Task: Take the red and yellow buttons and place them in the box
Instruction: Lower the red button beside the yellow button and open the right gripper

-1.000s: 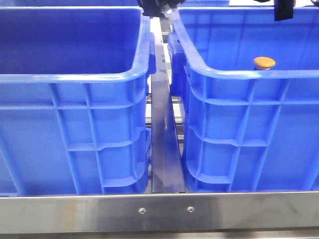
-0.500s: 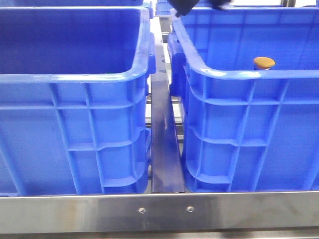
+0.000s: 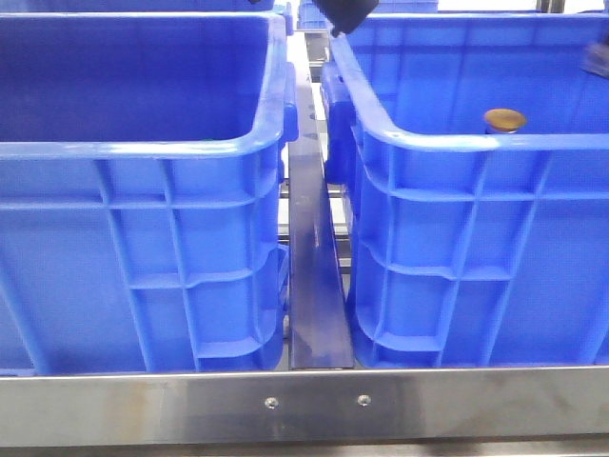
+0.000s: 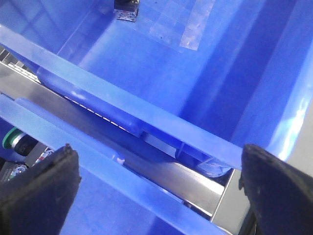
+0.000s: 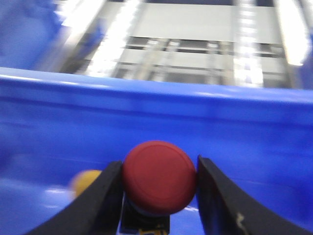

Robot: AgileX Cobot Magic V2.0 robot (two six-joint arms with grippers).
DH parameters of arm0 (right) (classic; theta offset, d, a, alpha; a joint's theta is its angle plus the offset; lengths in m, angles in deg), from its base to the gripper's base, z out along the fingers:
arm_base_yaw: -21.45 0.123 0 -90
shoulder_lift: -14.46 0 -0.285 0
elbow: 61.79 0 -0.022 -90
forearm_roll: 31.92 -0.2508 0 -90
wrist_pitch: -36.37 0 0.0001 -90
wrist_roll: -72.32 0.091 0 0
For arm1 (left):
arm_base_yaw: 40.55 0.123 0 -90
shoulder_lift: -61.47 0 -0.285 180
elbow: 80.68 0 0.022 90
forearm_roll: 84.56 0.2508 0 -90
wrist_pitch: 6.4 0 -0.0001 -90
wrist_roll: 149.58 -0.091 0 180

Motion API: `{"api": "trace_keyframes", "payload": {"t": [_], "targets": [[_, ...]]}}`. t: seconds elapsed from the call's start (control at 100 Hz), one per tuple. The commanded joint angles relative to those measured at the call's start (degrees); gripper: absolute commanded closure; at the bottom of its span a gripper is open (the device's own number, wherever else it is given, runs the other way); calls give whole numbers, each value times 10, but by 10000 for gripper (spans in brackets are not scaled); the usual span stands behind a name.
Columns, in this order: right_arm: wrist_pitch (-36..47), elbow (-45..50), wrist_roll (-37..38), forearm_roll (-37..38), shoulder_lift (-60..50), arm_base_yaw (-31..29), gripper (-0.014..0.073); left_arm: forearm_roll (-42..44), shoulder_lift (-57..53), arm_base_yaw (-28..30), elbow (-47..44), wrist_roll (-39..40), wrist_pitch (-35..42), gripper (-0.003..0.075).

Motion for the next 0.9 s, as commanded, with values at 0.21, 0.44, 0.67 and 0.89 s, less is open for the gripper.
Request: {"api": "trace_keyframes", "payload": {"t": [0.21, 0.44, 0.67, 0.89], "targets": [[8, -35, -147, -169, 69, -2, 473, 0, -22, -5, 20, 0, 36, 100], [-16, -76, -173, -169, 135, -2, 473, 0, -22, -5, 20, 0, 37, 100], [-42, -106, -173, -169, 179, -2, 473, 0, -22, -5, 20, 0, 37, 100], [-37, -127, -194, -169, 209, -2, 473, 0, -22, -5, 20, 0, 37, 100]]}}
